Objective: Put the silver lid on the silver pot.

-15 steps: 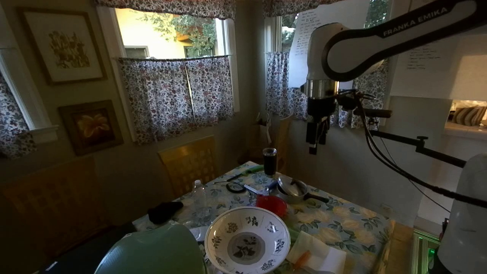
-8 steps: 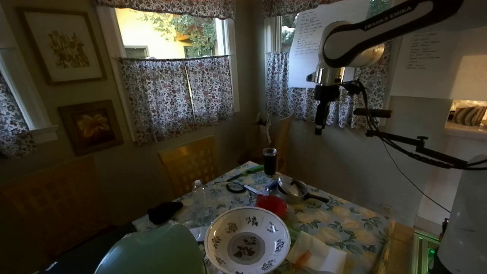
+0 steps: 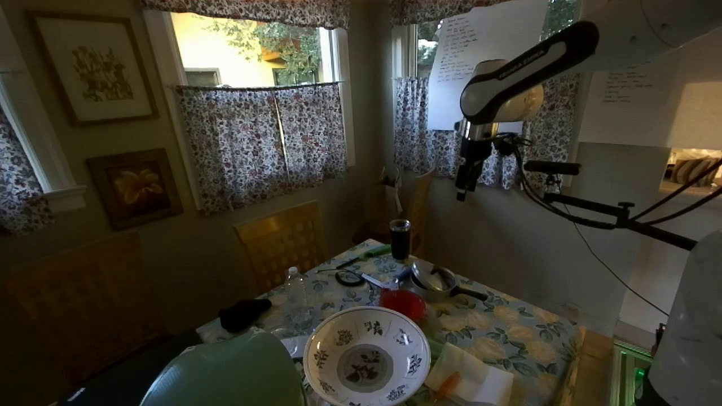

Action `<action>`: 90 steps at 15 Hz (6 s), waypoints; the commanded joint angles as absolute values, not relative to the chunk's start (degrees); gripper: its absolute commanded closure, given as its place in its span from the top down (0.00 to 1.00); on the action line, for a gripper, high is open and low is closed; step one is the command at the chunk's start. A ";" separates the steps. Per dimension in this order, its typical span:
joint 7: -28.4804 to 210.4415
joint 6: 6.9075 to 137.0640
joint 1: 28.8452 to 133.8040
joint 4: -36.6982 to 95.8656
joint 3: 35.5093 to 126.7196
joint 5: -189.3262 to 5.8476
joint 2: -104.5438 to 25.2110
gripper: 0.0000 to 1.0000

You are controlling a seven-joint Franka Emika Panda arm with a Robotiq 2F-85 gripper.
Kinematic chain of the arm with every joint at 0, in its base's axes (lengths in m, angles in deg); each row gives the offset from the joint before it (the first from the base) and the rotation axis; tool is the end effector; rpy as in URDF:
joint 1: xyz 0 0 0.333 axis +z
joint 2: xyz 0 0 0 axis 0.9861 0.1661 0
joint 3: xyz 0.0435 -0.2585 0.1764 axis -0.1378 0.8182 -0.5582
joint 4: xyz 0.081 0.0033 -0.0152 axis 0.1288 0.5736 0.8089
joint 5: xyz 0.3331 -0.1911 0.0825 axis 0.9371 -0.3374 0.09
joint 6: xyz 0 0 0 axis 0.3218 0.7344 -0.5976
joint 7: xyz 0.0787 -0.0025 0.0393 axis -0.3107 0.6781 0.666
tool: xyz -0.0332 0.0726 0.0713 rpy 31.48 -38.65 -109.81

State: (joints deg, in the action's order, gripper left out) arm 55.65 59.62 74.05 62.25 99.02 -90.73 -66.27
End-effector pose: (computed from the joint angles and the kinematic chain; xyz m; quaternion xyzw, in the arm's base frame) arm 0.4463 -0.2487 0.4694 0.9977 0.0305 0.0590 0.0121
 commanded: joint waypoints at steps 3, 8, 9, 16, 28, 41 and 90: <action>55.35 59.49 72.10 61.51 97.09 -90.23 -65.69 1.00; 59.19 63.93 71.39 61.97 96.56 -91.83 -65.63 1.00; 58.73 63.53 71.30 60.61 96.76 -90.38 -63.34 1.00; 55.34 72.80 69.84 57.30 95.07 -83.63 -49.91 1.00; 36.33 64.37 59.10 46.09 88.38 -79.72 -33.15 1.00; 33.75 63.94 57.67 44.63 86.72 -77.91 -31.45 1.00; 11.78 86.63 42.70 42.60 70.24 -62.76 -15.77 0.59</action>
State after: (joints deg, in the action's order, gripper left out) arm 13.01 85.33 43.76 44.05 71.73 -64.22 -17.11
